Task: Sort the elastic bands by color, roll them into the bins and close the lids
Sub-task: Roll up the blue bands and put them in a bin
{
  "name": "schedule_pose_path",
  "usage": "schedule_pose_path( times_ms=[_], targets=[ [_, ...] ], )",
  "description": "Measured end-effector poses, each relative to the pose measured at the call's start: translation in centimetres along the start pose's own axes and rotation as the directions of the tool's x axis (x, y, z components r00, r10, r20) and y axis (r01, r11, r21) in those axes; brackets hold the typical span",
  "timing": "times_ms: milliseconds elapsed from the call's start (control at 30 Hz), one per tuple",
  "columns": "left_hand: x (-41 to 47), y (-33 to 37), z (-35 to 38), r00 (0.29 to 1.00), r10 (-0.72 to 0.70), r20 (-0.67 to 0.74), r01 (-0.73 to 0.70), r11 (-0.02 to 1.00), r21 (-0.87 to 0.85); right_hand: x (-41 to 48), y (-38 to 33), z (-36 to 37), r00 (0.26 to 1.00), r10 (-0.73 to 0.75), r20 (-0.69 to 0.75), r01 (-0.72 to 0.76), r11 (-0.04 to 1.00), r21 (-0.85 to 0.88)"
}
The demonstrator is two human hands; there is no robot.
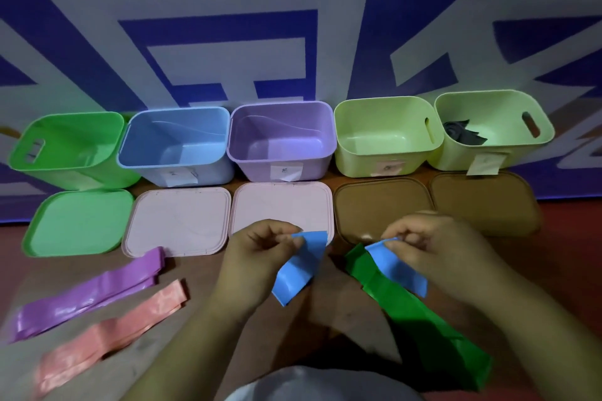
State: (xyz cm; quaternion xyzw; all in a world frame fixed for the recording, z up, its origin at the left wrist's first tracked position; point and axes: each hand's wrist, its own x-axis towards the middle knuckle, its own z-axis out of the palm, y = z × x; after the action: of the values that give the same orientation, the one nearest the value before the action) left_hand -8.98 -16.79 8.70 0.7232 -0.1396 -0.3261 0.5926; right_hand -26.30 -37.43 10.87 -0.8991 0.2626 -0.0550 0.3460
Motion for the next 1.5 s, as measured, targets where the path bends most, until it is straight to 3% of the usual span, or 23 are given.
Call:
schedule_pose_path(
  times_ms=[233, 333, 500, 867, 1167, 1500],
  targets=[
    [-2.1, 4.1, -5.2, 0.988, 0.106, -0.109, -0.114, 0.991, -0.065, 0.3, -9.5, 1.3, 0.975, -0.215, -0.058, 0.223, 0.938, 0.265],
    [-3.1, 5.9, -7.1, 0.984, 0.128, -0.126, -0.140, 0.985, -0.098, 0.4, -13.3, 2.3, 0.944, -0.328, -0.035, 0.322, 0.895, 0.310],
    [-4.3, 8.4, -10.1, 0.976, 0.168, -0.140, -0.192, 0.964, -0.182, 1.6, -17.7, 4.7, 0.895, -0.432, -0.114, 0.444, 0.831, 0.336],
    [-4.7, 9.6, -15.7, 0.972, 0.200, -0.121, -0.229, 0.921, -0.315, 1.9, -23.4, 7.6, 0.881, -0.391, -0.266, 0.463, 0.827, 0.319],
    [-4.9, 9.7, -17.8, 0.979, 0.203, -0.008, -0.193, 0.920, -0.340, 2.3, -25.4, 10.1, 0.902, -0.297, -0.313, 0.430, 0.687, 0.586],
    [-4.6, 8.9, -19.6, 0.975, 0.222, 0.016, -0.202, 0.916, -0.348, 2.3, -27.2, 11.9, 0.879, -0.204, -0.432, 0.446, 0.673, 0.590]
  ],
)
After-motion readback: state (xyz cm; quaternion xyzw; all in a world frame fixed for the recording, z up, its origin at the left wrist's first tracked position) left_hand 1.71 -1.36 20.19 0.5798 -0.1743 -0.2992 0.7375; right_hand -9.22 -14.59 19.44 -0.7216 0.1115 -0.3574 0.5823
